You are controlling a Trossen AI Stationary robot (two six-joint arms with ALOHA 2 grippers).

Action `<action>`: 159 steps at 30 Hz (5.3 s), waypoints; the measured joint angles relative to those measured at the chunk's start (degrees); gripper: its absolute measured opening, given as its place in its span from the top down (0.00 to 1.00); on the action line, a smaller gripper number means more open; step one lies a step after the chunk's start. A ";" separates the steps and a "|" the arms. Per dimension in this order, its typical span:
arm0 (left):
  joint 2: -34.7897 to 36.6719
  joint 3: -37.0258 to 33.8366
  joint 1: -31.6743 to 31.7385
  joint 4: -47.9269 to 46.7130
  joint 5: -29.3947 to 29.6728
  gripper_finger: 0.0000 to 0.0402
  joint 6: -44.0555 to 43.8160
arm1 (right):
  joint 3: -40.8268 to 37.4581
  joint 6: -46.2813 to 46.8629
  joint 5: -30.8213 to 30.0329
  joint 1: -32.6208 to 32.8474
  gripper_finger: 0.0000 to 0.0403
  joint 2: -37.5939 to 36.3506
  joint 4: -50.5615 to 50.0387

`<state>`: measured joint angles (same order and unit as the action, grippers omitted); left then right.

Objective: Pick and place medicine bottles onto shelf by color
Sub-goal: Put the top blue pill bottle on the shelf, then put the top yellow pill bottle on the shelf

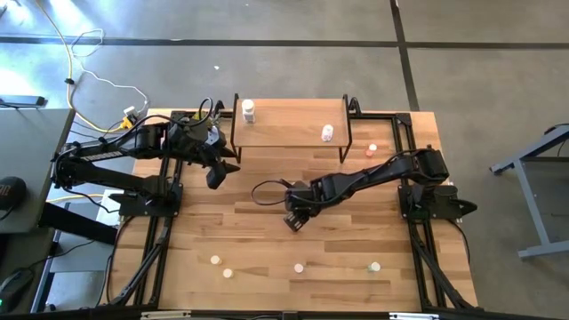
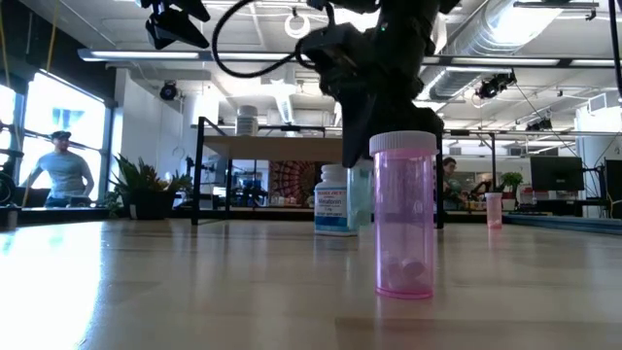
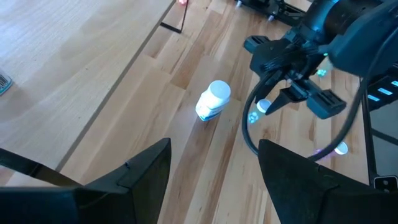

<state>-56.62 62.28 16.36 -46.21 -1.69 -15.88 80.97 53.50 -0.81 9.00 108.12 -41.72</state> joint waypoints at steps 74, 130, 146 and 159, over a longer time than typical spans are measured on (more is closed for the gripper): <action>-0.01 0.02 0.00 0.05 1.09 0.43 -0.66 | 47.59 -51.02 11.60 -50.74 0.74 7.35 -41.65; -0.04 0.02 -5.13 -12.86 -6.21 0.42 -6.49 | 52.47 -45.70 8.27 -50.43 0.53 5.12 -41.63; 0.04 -7.55 -24.20 -13.56 -5.51 0.42 -6.47 | 52.46 -41.95 7.53 -46.72 0.53 3.61 -41.19; -0.44 -16.21 -41.34 -2.06 0.37 0.43 -11.16 | 52.46 -43.46 7.55 -45.58 0.53 3.61 -41.22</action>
<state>-57.06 46.07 -24.98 -48.27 -1.32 -27.04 133.43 10.04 6.74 -36.58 111.72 -82.94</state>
